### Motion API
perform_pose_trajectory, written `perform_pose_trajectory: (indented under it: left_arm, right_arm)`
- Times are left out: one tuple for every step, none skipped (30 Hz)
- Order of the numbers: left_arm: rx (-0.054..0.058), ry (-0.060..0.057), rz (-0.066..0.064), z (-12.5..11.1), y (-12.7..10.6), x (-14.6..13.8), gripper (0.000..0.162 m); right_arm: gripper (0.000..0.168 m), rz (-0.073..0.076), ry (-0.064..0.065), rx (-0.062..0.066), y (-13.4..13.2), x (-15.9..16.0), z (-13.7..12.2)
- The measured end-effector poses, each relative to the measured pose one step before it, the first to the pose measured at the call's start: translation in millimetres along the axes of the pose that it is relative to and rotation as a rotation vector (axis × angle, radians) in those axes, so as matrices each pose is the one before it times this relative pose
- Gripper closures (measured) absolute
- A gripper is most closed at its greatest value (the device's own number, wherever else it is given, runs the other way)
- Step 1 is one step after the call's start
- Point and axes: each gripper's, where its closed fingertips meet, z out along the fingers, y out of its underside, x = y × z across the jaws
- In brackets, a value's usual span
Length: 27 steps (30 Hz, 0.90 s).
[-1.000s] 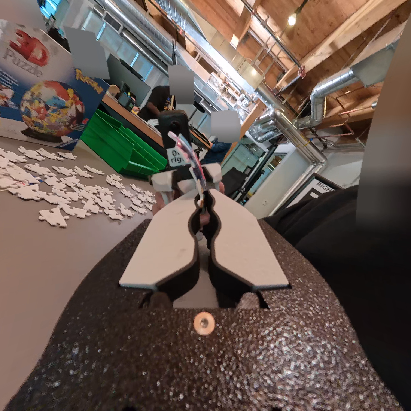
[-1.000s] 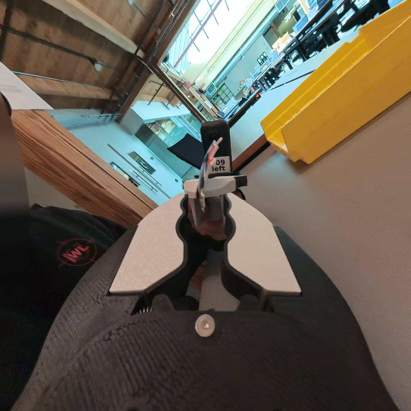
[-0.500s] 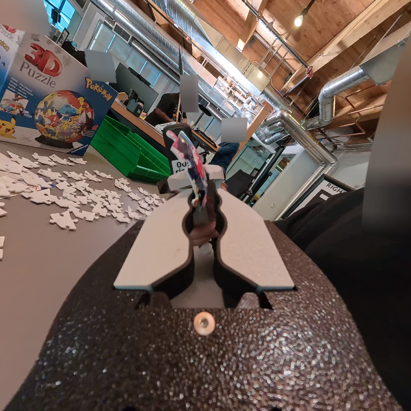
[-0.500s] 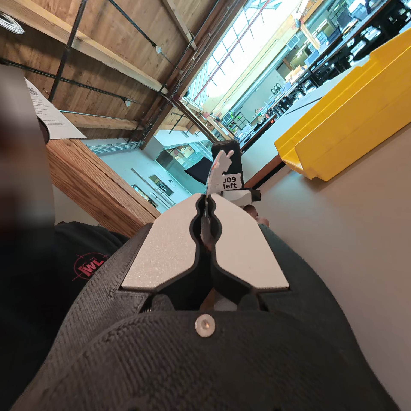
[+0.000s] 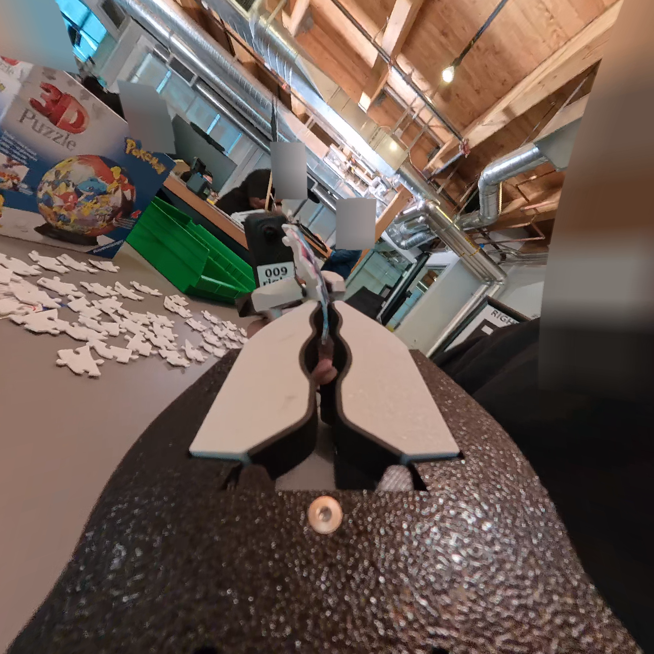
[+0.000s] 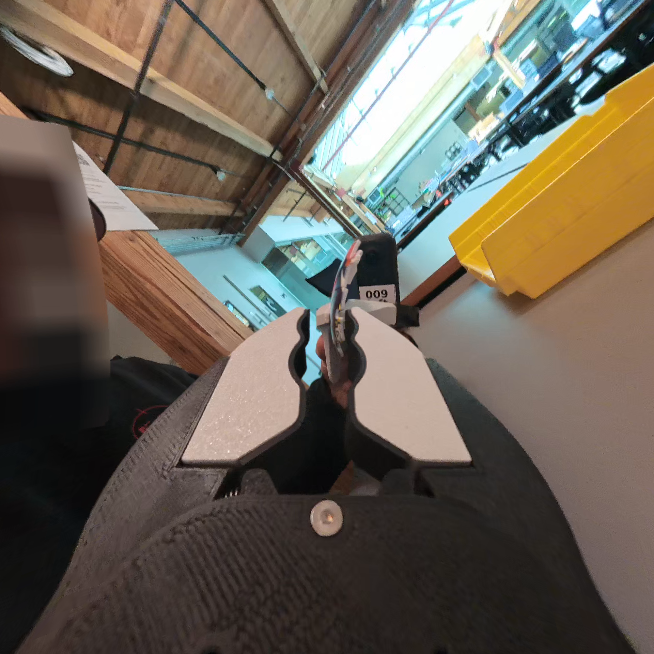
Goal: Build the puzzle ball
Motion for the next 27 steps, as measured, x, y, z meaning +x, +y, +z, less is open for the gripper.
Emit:
perform_pose_trajectory:
  left_arm:
    - [0.0093, -0.0046, -0.0011, 0.63, -0.51, -0.84, 0.161]
    - [0.0036, 0.0025, -0.0033, 0.54, 0.24, -0.24, 0.161]
    - [0.0058, 0.0067, -0.0057, 0.28, -0.30, 0.27, 0.161]
    - [0.0113, 0.0056, -0.0061, 0.08, -1.06, 0.12, 0.160]
    - [0.0101, 0.0024, -0.0039, -0.08, -1.10, 0.01, 0.160]
    - [0.0041, 0.0003, -0.0008, -0.02, -0.38, -0.19, 0.161]
    - [0.0024, 0.0024, 0.0002, 0.13, -0.26, 0.37, 0.160]
    - [0.0026, 0.0057, -0.0007, 0.38, -0.29, 0.87, 0.161]
    - [0.0016, 0.0054, -0.0010, 0.63, -0.12, 1.02, 0.161]
    - [0.0032, 0.0036, -0.0021, 0.75, -0.14, 0.74, 0.161]
    - [0.0041, 0.0015, -0.0031, 0.50, -0.11, 0.27, 0.161]
    - [0.0032, 0.0013, -0.0030, 0.32, -0.13, 0.00, 0.160]
    - [0.0019, -0.0004, -0.0025, 0.10, -0.14, -0.23, 0.161]
    - [0.0001, -0.0020, 0.0003, 0.01, -0.02, -0.28, 0.161]
    - [-0.0008, -0.0016, 0.0013, -0.06, 0.09, -0.16, 0.161]
    - [-0.0011, 0.0007, -0.0012, -0.16, 0.11, 0.03, 0.161]
    - [-0.0001, 0.0046, -0.0040, -0.20, 0.02, 0.37, 0.161]
    - [0.0017, 0.0076, -0.0052, -0.03, -0.08, 0.67, 0.161]
    - [0.0032, 0.0064, -0.0051, 0.07, -0.10, 0.52, 0.161]
    - [0.0042, 0.0021, -0.0047, -0.03, -0.34, -0.23, 0.161]
    - [0.0024, 0.0012, -0.0034, -0.16, -0.12, -0.29, 0.161]
    - [-0.0023, 0.0002, -0.0003, -0.24, 0.27, -0.24, 0.161]
    - [-0.0069, -0.0042, 0.0042, -0.17, 0.74, -0.44, 0.161]
    - [-0.0081, -0.0059, 0.0076, 0.06, 0.71, -0.35, 0.161]
    - [-0.0067, -0.0017, 0.0083, 0.16, 0.44, 0.70, 0.161]
    - [-0.0070, 0.0017, 0.0075, -0.08, 0.42, 1.12, 0.160]
    - [-0.0117, -0.0018, 0.0070, -0.46, 0.73, 0.59, 0.160]
  right_arm:
    - [0.150, -0.0046, 0.0089, 0.0173, -1.05, 1.13, -0.37]
    - [0.151, -0.0123, 0.0036, 0.0057, 0.46, 0.53, 0.01]
    - [0.152, -0.0097, -0.0004, -0.0028, 1.49, 0.16, 0.34]
    - [0.152, 0.0014, 0.0055, -0.0077, 2.20, 1.27, 0.45]
    - [0.152, 0.0060, -0.0020, -0.0006, 1.45, 0.22, 0.64]
    - [0.156, 0.0058, -0.0193, 0.0106, 0.26, -2.30, 0.67]
    - [0.157, 0.0096, -0.0092, 0.0185, -0.93, -0.81, 0.33]
    - [0.160, 0.0051, -0.0074, 0.0173, -0.86, -0.36, 0.16]
    - [0.164, 0.0006, -0.0117, 0.0152, -0.68, -0.51, 0.05]
    - [0.164, 0.0068, -0.0144, 0.0175, -1.01, -0.87, -0.06]
    - [0.164, 0.0122, -0.0128, 0.0153, -0.99, -0.70, 0.03]
    - [0.164, 0.0070, -0.0077, 0.0122, -0.50, -0.16, 0.04]
    - [0.164, -0.0006, -0.0017, 0.0103, -0.59, 0.30, -0.05]
    - [0.165, -0.0036, 0.0003, 0.0064, -0.30, 0.22, 0.10]
    - [0.165, -0.0030, -0.0013, 0.0011, 0.06, -0.04, -0.01]
    - [0.165, -0.0034, -0.0030, -0.0058, 0.31, -0.43, 0.13]
    - [0.165, -0.0007, -0.0013, -0.0088, 0.38, -0.36, 0.27]
    - [0.166, 0.0059, -0.0036, -0.0070, 0.24, -0.76, 0.42]
    - [0.165, 0.0140, 0.0020, -0.0023, -0.26, 0.10, 0.21]
    - [0.165, 0.0088, 0.0032, 0.0012, -0.38, 0.40, 0.10]
    - [0.165, 0.0014, 0.0006, 0.0006, 0.09, 0.24, 0.00]
    - [0.165, 0.0050, 0.0004, -0.0033, 0.55, 0.56, -0.51]
    - [0.165, 0.0078, 0.0005, -0.0055, 0.41, 0.63, -0.78]
    - [0.165, -0.0007, -0.0009, -0.0052, 0.34, 0.39, -1.19]
    - [0.154, -0.0027, 0.0108, 0.0096, -2.19, 1.55, -2.01]
    - [0.154, 0.0009, 0.0250, 0.0175, -4.29, 3.30, -3.09]
    - [0.153, -0.0089, 0.0165, 0.0119, -4.71, 2.16, -4.05]
